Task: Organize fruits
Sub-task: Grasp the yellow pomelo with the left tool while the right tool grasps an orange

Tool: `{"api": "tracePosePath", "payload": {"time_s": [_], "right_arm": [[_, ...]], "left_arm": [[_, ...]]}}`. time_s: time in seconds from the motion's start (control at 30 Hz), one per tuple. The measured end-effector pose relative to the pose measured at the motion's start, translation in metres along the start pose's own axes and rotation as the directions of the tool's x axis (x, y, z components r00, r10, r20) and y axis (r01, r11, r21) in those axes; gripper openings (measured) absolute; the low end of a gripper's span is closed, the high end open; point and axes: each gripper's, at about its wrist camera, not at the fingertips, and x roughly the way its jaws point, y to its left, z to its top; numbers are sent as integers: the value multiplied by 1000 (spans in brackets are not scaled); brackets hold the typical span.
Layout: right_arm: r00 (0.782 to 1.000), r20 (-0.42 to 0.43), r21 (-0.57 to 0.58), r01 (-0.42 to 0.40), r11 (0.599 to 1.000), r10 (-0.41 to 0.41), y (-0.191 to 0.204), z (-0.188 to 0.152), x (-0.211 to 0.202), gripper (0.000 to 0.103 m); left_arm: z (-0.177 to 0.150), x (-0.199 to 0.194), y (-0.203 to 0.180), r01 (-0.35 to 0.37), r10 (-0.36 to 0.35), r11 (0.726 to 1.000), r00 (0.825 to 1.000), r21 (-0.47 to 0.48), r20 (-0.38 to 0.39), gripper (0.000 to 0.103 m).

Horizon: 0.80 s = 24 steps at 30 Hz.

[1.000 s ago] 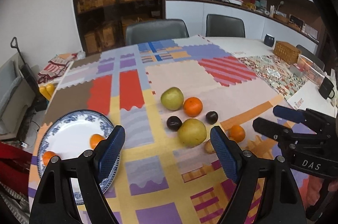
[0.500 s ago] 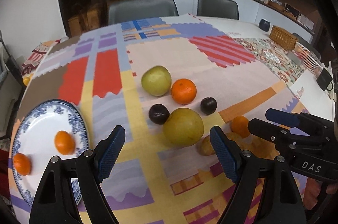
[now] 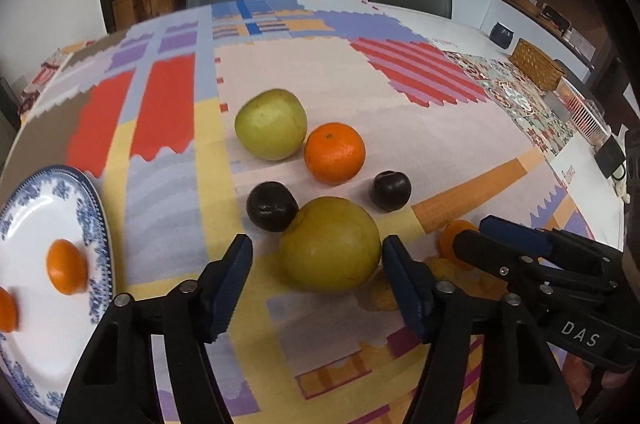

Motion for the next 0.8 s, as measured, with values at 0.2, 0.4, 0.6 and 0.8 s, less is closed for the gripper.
{"api": "tracePosePath", "payload": {"time_s": [0.2,0.4,0.6,0.8], "right_arm": [[999,-30,15,-22,1000,23,0,1,8,39],[998,-50,41,-29,999,31,-3,2,12,37],[998,-54,32,-29,999,31,-4,3,13,32],[1000,-17,18,-12,1000,12,-5,7,3,32]], "left_arm": [[2,8,1,36,-37,999,999,-30,-34,54],[2,9,-2,34,-35,999,999,-28,-40,50],[2,6,-5,11,-11,1000,999,-6,-34,50],[4,-3,-10,-8,8,1000,1000,19,-7,50]]}}
